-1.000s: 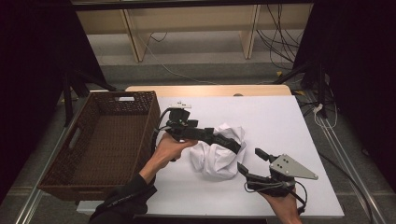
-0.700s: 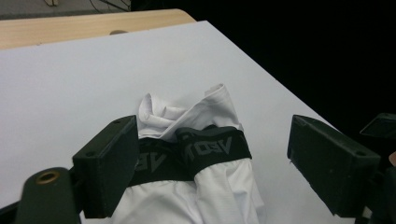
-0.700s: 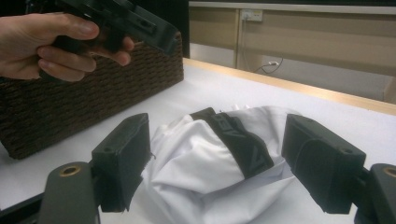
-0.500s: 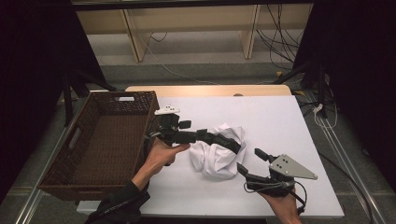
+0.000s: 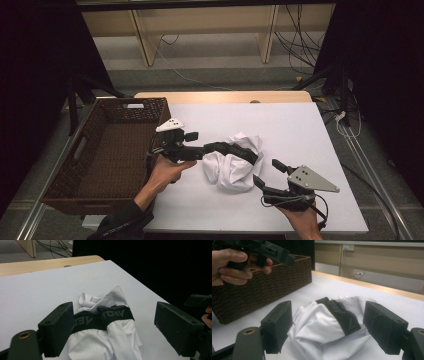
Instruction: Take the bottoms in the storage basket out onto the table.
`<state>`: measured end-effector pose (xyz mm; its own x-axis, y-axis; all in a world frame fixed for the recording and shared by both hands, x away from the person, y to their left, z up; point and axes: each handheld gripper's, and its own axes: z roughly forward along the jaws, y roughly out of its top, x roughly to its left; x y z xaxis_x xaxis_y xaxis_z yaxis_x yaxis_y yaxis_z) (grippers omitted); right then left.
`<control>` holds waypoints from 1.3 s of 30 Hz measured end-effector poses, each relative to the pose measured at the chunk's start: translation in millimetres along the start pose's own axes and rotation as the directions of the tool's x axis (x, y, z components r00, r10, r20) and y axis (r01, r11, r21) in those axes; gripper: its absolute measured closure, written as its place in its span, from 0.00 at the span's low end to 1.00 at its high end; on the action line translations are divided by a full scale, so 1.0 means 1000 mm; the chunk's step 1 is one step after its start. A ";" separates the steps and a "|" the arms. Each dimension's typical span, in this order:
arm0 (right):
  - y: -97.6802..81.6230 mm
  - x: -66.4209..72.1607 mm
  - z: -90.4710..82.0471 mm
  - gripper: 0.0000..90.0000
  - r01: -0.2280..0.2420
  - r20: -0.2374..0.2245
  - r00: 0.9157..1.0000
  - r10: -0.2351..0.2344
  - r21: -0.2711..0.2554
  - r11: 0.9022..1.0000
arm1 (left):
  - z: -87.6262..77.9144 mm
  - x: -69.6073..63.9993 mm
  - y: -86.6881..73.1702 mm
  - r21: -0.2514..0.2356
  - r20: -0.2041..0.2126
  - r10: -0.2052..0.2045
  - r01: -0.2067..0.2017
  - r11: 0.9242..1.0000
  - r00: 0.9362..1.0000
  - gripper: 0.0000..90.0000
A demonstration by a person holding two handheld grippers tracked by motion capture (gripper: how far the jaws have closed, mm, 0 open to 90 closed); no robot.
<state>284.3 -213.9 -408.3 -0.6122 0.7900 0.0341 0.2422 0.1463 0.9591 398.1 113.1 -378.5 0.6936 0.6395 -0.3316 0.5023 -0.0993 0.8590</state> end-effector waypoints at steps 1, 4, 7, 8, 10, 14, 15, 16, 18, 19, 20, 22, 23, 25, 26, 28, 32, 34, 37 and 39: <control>0.000 0.000 0.000 0.27 0.001 0.000 1.000 -0.001 0.001 1.000 | -0.001 0.000 -0.001 -0.001 0.001 -0.001 0.001 1.000 1.000 0.18; 0.000 0.001 0.001 0.27 0.001 -0.004 1.000 -0.001 -0.001 1.000 | -0.004 -0.001 -0.003 -0.002 -0.001 0.006 -0.006 1.000 1.000 0.18; 0.000 0.001 0.001 0.27 0.002 -0.005 1.000 -0.002 -0.002 1.000 | -0.006 -0.003 -0.003 -0.003 -0.013 0.017 -0.017 1.000 1.000 0.18; 0.000 0.001 0.001 0.27 0.001 -0.005 1.000 -0.001 -0.002 1.000 | -0.007 -0.003 -0.004 -0.002 -0.017 0.023 -0.023 1.000 1.000 0.17; 0.000 0.001 0.001 0.27 0.004 -0.006 1.000 -0.004 -0.003 1.000 | -0.008 -0.005 -0.004 -0.001 -0.025 0.035 -0.035 0.999 0.999 0.17; 0.000 0.001 0.001 0.27 0.002 -0.007 1.000 -0.002 -0.003 1.000 | -0.012 -0.008 -0.006 -0.003 -0.037 0.061 -0.062 0.998 0.997 0.17; 0.000 0.001 0.000 0.27 0.002 -0.007 1.000 -0.002 -0.003 1.000 | -0.012 -0.009 -0.006 -0.005 -0.041 0.068 -0.069 0.998 0.997 0.17; 0.000 0.001 0.000 0.27 0.002 -0.008 1.000 -0.002 -0.003 1.000 | -0.013 -0.009 -0.007 -0.005 -0.043 0.070 -0.070 0.998 0.997 0.17; 0.000 0.001 0.001 0.27 0.003 -0.007 1.000 -0.003 -0.002 1.000 | -0.014 -0.009 -0.008 -0.005 -0.042 0.070 -0.071 0.997 0.997 0.17; 0.000 0.001 0.001 0.27 0.003 -0.007 1.000 -0.003 -0.001 1.000 | -0.014 -0.009 -0.009 -0.005 -0.044 0.072 -0.072 0.997 0.996 0.17; 0.000 0.001 0.001 0.27 0.003 -0.007 1.000 -0.003 0.001 1.000 | -0.014 -0.009 -0.009 -0.006 -0.044 0.074 -0.075 0.997 0.996 0.17; 0.000 0.002 0.001 0.27 0.004 -0.009 1.000 -0.004 0.001 1.000 | -0.015 -0.010 -0.011 -0.011 -0.047 0.071 -0.072 0.997 0.996 0.17; 0.000 0.002 0.000 0.27 0.003 -0.010 1.000 -0.003 0.001 1.000 | -0.016 -0.010 -0.011 -0.011 -0.049 0.072 -0.073 0.997 0.996 0.17; 0.000 0.002 0.001 0.27 0.003 -0.011 1.000 -0.003 0.001 1.000 | -0.017 -0.010 -0.012 -0.015 -0.052 0.071 -0.071 0.997 0.996 0.17; 0.000 0.002 0.001 0.27 0.004 -0.011 1.000 -0.004 0.001 1.000 | -0.018 -0.010 -0.013 -0.014 -0.052 0.071 -0.072 0.997 0.996 0.17; 0.000 0.002 0.001 0.27 0.005 -0.012 1.000 -0.005 0.001 1.000 | -0.019 -0.011 -0.016 -0.024 -0.057 0.073 -0.074 0.997 0.996 0.17; 0.000 0.002 0.001 0.27 0.004 -0.013 1.000 -0.004 0.001 1.000 | -0.022 -0.011 -0.020 -0.022 -0.058 0.071 -0.072 0.997 0.996 0.17; 0.000 0.002 0.001 0.27 0.003 -0.013 1.000 -0.003 0.001 1.000 | -0.024 -0.011 -0.022 -0.026 -0.057 0.072 -0.073 0.997 0.996 0.17; 0.000 0.002 0.001 0.27 0.003 -0.014 1.000 -0.003 0.001 1.000 | -0.026 -0.012 -0.025 -0.033 -0.060 0.079 -0.081 0.996 0.995 0.17; 0.000 0.002 0.001 0.27 0.002 -0.015 1.000 -0.002 0.001 1.000 | -0.028 -0.012 -0.026 -0.032 -0.063 0.085 -0.087 0.996 0.994 0.17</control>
<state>283.6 -211.9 -408.4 -0.6237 0.7808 0.0362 0.2413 0.1483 0.9591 362.5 129.4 -386.1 0.7000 0.6753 -0.2323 0.4230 -0.1299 0.8968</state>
